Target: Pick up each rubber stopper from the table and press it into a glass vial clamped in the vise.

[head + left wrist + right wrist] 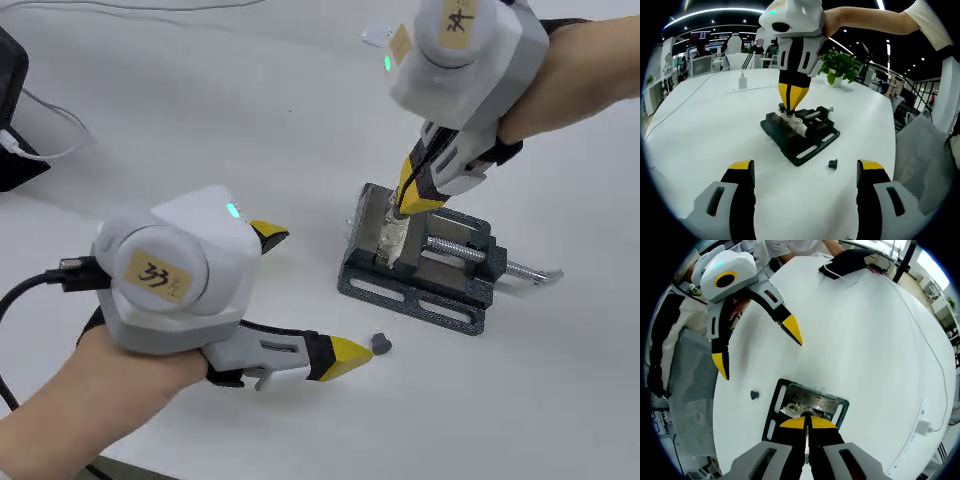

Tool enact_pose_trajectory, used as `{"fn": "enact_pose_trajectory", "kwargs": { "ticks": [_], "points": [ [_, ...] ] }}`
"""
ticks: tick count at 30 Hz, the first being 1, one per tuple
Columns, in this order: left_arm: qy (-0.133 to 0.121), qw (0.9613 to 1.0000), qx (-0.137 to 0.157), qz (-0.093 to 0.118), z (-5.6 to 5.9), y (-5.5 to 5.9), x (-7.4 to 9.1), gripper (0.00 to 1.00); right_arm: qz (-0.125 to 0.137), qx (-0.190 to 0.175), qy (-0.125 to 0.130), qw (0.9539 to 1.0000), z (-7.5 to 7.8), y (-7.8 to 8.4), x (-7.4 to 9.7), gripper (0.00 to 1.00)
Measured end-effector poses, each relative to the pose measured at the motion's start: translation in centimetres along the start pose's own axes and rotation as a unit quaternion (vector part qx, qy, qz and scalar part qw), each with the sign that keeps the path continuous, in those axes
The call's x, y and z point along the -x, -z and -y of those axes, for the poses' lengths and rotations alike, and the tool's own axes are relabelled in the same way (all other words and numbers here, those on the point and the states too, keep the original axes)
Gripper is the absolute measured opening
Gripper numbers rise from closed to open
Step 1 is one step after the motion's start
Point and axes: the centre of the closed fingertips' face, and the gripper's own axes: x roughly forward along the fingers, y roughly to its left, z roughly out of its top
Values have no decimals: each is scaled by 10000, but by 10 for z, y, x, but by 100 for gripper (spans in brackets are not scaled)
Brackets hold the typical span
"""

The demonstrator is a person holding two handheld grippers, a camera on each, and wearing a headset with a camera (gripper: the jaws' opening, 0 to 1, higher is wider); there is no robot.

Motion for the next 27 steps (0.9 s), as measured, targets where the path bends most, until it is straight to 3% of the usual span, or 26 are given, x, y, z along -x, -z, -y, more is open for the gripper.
{"fn": "enact_pose_trajectory", "kwargs": {
  "ticks": [6,7,8,11,14,24,27],
  "points": [
    [-11,10000,25,47,0,-3,0,82,-161,63,-33,9998,1,0,0,0],
    [-15,10000,17,49,0,-3,0,82,-131,-188,-75,9997,1,0,0,0],
    [-23,10000,21,45,0,-3,0,82,-139,-37,-66,9999,3,1,0,0],
    [-43,10000,27,63,-1,-4,1,82,-70,-88,-34,9999,0,0,0,0],
    [-32,10000,2,65,-1,-5,0,82,-30,-332,-35,9994,0,1,0,0],
    [12,9999,-136,88,5,-16,1,82,-35,-204,9,9998,-2,1,-1,0],
    [30,9998,-128,117,8,-19,1,82,-140,-228,44,9996,-4,0,-1,0]
  ]
}}
